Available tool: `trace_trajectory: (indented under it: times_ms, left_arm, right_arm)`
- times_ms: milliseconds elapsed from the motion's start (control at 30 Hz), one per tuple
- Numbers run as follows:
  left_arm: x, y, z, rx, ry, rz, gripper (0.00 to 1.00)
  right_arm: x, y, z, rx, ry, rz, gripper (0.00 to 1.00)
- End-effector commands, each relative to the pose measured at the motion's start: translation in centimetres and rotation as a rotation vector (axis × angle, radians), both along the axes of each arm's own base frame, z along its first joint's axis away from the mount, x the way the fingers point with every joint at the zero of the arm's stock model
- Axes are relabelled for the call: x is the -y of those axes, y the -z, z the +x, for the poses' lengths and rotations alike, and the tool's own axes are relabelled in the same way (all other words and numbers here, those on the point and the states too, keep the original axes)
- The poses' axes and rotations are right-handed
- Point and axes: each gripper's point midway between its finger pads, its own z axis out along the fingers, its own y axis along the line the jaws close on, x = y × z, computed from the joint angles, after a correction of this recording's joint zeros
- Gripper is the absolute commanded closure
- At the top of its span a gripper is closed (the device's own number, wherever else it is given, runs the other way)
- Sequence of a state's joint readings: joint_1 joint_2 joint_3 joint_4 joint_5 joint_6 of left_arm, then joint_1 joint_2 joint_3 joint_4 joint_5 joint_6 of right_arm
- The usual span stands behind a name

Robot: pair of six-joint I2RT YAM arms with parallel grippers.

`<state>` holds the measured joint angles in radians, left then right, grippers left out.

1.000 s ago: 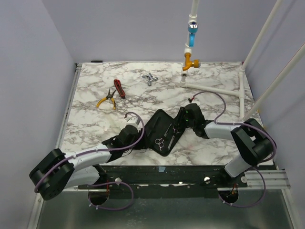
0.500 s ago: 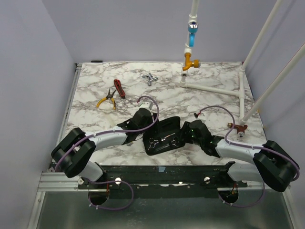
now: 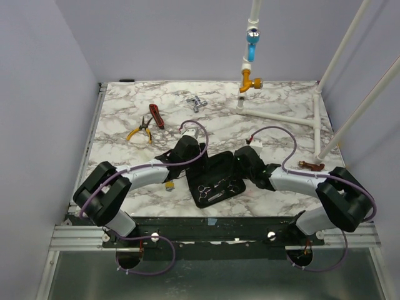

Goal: Sort the hair-cutting tools
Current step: Adjust the hairdressing tool bag at the center of the board.

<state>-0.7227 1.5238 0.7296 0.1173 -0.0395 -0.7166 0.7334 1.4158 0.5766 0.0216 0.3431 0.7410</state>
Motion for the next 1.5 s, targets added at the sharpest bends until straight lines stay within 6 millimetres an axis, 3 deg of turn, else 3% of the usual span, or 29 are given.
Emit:
trace_trajectory:
  times_ms: [0,100,267,400,600,633,733,833,933,1067,1133,1300,1467]
  left_arm:
    - [2.0,-1.3,0.7,0.024,0.074,-0.045,0.41]
    - [2.7,-1.6,1.2,0.024,0.097,-0.051,0.41]
    - [4.3,-2.4,2.4,0.028,0.123,-0.078,0.41]
    - [6.1,-3.0,3.8,0.023,0.143,-0.111,0.43]
    - [8.7,-3.7,5.5,0.01,0.169,-0.149,0.46]
    - [9.0,-3.9,5.8,0.012,0.171,-0.151,0.46]
    - [9.1,-4.4,6.4,0.018,0.161,-0.139,0.47]
    - [6.9,-4.8,6.9,0.043,0.073,-0.067,0.46]
    - [1.9,-4.4,6.5,0.035,-0.099,0.077,0.44]
    - [-4.7,-3.1,3.3,0.01,-0.262,0.225,0.36]
    - [-6.8,-2.4,1.2,-0.006,-0.294,0.255,0.31]
    - [-8.9,-1.5,-3.3,-0.01,-0.31,0.314,0.26]
    - [-9.4,-1.4,-4.7,0.027,-0.301,0.403,0.24]
  right_arm:
    - [1.6,0.8,1.2,-0.011,0.036,-0.109,0.43]
    - [1.9,1.1,1.7,-0.032,0.036,-0.116,0.52]
    - [1.8,1.5,0.8,-0.068,0.021,-0.071,0.73]
    - [1.6,1.7,-0.6,-0.105,0.009,-0.026,0.78]
    - [1.8,0.9,-2.4,-0.117,0.009,0.046,0.94]
    - [2.0,0.7,-2.6,-0.117,0.013,0.053,0.99]
    - [2.7,0.3,-3.2,-0.113,0.05,0.063,0.99]
    - [3.8,0.3,-3.7,-0.111,0.109,0.073,0.99]
    - [4.2,0.4,-4.1,-0.108,0.148,0.094,0.99]
    - [4.6,0.9,-4.3,-0.115,0.18,0.103,0.99]
    - [4.7,1.2,-4.4,-0.118,0.19,0.101,0.99]
    - [4.6,1.9,-4.7,-0.128,0.196,0.122,0.99]
    - [4.5,2.4,-4.8,-0.138,0.191,0.12,1.0]
